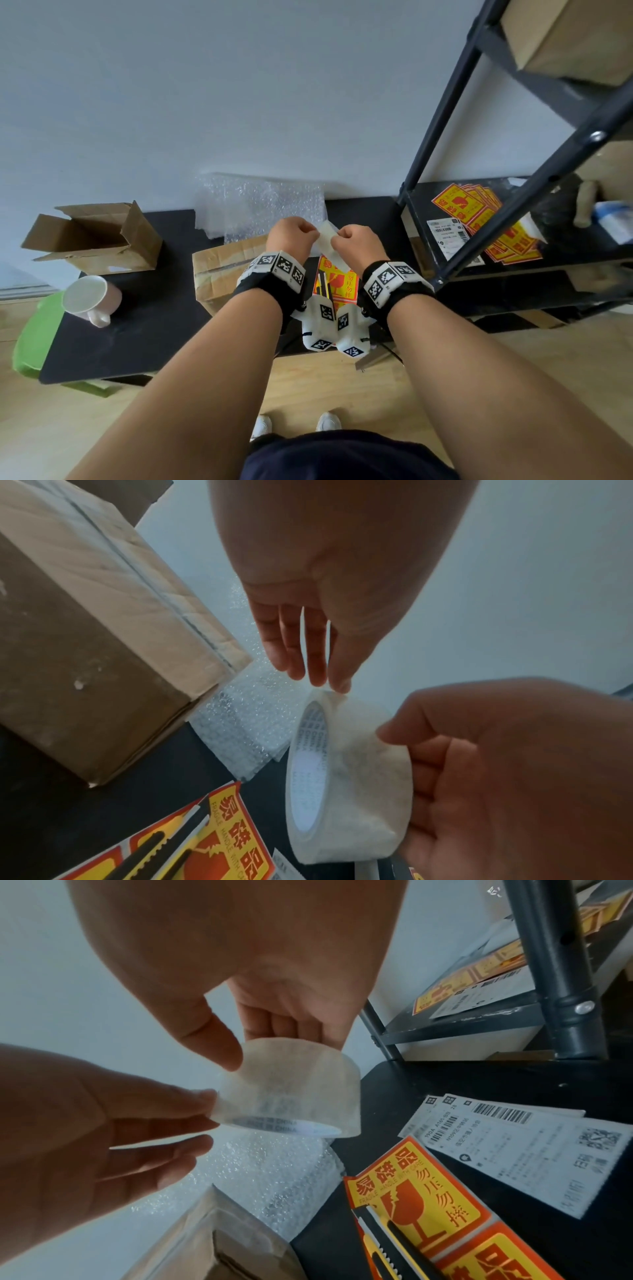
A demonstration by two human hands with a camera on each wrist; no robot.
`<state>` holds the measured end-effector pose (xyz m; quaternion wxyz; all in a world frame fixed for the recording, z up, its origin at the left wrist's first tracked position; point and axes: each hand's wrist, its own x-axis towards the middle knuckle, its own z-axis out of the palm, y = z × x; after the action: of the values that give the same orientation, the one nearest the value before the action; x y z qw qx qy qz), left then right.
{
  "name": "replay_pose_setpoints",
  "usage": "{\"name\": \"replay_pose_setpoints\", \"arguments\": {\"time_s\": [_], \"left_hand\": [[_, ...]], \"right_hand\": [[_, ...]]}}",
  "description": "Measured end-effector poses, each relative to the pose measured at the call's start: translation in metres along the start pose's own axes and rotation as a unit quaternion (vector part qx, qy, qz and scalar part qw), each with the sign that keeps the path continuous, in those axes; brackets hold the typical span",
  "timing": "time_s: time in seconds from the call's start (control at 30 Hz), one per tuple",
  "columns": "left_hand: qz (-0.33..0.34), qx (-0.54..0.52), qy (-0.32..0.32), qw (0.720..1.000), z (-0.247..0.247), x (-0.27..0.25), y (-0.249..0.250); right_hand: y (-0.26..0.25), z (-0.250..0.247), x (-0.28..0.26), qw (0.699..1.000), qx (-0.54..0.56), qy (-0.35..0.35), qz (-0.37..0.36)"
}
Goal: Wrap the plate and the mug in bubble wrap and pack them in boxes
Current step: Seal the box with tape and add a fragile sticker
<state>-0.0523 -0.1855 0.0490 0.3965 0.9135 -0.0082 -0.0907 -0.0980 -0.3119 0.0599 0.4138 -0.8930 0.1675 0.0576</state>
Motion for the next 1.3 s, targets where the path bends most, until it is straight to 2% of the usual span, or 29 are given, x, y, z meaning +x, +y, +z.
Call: {"name": "replay_pose_setpoints", "arguments": {"time_s": [0.23, 0.47, 0.8, 0.93, 1.1, 1.3], "left_hand": [[-0.019, 0.000, -0.007, 1.000, -0.010, 0.003, 0.001], [0.014, 0.026, -0.045, 0.999, -0.023, 0.012, -0.001], [0.063, 0.010, -0.081, 0.995, -0.028, 0.010, 0.005], [0.049, 0.011, -0.090, 0.995, -0.031, 0.014, 0.000], [0.019, 0.022, -0.094, 0.995, -0.038, 0.024, -0.006], [0.014, 0.061, -0.109, 0.992, -0.035, 0.023, -0.003]], "right_hand": [[-0.010, 0.010, -0.005, 1.000, -0.005, 0.015, -0.005], [-0.020, 0.019, -0.008, 0.999, -0.038, 0.027, 0.005], [-0.004, 0.020, -0.014, 0.990, -0.067, 0.081, 0.097], [-0.007, 0.020, -0.019, 0.989, -0.029, 0.087, 0.115], [-0.011, 0.020, -0.026, 0.981, 0.083, 0.083, 0.154], [-0.010, 0.026, -0.030, 0.985, 0.043, 0.065, 0.152]]}}
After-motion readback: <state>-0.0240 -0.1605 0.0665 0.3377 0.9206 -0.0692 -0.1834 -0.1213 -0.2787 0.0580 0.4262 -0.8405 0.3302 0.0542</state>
